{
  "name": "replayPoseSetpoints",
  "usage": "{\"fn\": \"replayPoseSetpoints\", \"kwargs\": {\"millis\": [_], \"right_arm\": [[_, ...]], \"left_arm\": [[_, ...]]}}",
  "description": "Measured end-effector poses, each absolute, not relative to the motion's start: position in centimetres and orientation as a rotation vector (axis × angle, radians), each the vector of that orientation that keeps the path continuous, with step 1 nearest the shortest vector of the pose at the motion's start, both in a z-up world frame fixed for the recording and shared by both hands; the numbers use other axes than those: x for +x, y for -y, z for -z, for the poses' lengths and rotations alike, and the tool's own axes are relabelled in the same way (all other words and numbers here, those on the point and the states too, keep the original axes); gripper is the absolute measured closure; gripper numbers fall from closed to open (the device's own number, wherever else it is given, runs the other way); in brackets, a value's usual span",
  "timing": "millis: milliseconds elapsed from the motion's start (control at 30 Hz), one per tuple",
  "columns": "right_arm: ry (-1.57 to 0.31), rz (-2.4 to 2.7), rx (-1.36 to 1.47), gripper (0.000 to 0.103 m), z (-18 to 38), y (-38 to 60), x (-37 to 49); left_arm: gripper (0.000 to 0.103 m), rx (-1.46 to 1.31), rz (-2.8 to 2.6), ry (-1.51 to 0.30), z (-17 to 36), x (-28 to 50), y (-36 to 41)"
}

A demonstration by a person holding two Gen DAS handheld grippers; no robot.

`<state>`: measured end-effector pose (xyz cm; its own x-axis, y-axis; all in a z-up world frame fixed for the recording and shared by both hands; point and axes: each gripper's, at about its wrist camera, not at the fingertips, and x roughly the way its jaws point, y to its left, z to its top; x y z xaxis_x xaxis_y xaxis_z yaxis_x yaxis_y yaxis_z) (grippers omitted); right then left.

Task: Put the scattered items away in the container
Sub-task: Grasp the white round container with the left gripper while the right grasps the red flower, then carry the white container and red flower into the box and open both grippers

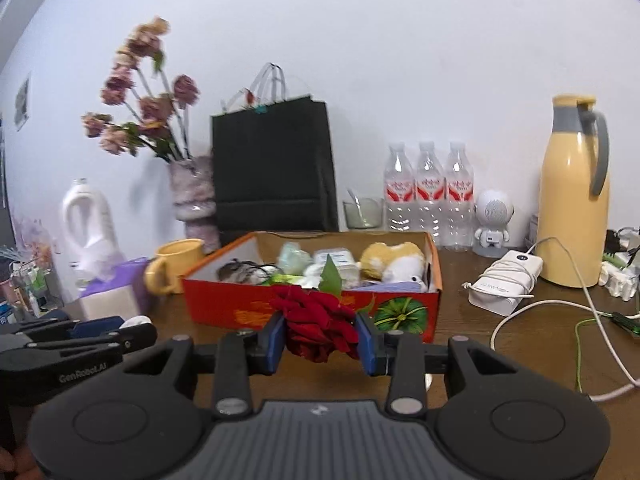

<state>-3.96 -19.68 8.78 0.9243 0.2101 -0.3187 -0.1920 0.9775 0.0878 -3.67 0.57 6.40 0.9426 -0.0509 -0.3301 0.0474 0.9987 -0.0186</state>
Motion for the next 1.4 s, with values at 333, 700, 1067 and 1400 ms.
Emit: {"fn": "replayPoseSetpoints", "kwargs": {"millis": [333, 700, 1067, 1400], "right_arm": [[-0.297, -0.181, 0.015, 0.067, -7.4, 17.0, -13.7], [-0.254, -0.206, 0.024, 0.067, -9.6, 17.3, -12.5], [-0.181, -0.205, 0.057, 0.067, -16.4, 19.6, 2.6], [-0.528, -0.243, 0.097, 0.067, -14.8, 22.0, 18.1]], "left_arm": [[0.062, -0.004, 0.042, -0.273, -6.2, -12.4, -1.8], [0.062, -0.042, 0.116, -0.205, -9.4, -9.3, -1.7], [0.062, -0.044, 0.115, -0.129, -15.8, 6.0, -1.7], [0.062, -0.003, 0.230, -0.514, -12.9, 21.0, -1.1]]}}
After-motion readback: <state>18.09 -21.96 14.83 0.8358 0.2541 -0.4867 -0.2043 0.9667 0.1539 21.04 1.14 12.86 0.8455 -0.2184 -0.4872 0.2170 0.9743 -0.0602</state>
